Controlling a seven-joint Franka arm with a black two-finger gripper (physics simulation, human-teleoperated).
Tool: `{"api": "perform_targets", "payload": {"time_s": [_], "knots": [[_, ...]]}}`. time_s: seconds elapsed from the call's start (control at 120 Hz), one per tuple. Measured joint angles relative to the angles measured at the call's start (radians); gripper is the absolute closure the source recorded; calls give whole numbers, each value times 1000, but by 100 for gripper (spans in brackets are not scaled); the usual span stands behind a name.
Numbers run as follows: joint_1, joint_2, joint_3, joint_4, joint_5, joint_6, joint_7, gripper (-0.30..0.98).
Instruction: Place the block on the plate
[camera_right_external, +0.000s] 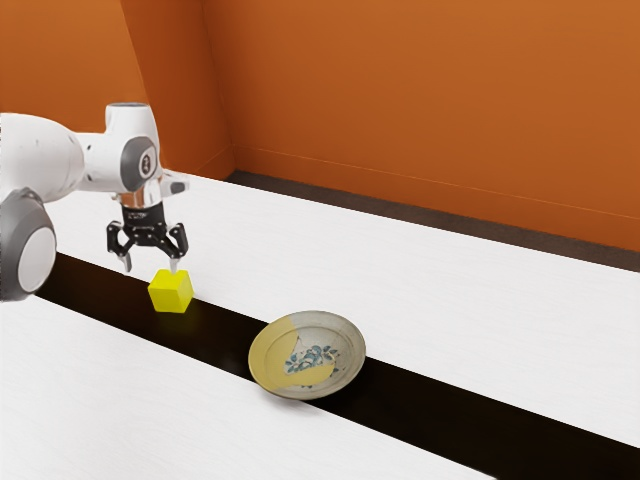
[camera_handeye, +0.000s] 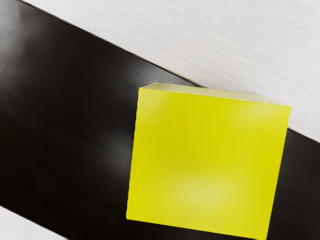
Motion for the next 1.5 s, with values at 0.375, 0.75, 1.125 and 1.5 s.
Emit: {"api": "perform_targets", "payload": {"time_s": [0.375,0.75,1.125,1.5], "knots": [[68,104,-89,128,-30,-5,15,0],[95,172,-100,155,-50,-11,27,0],[109,213,-103,176,-67,-18,34,8],[111,203,-102,214,-69,-41,38,24]]}}
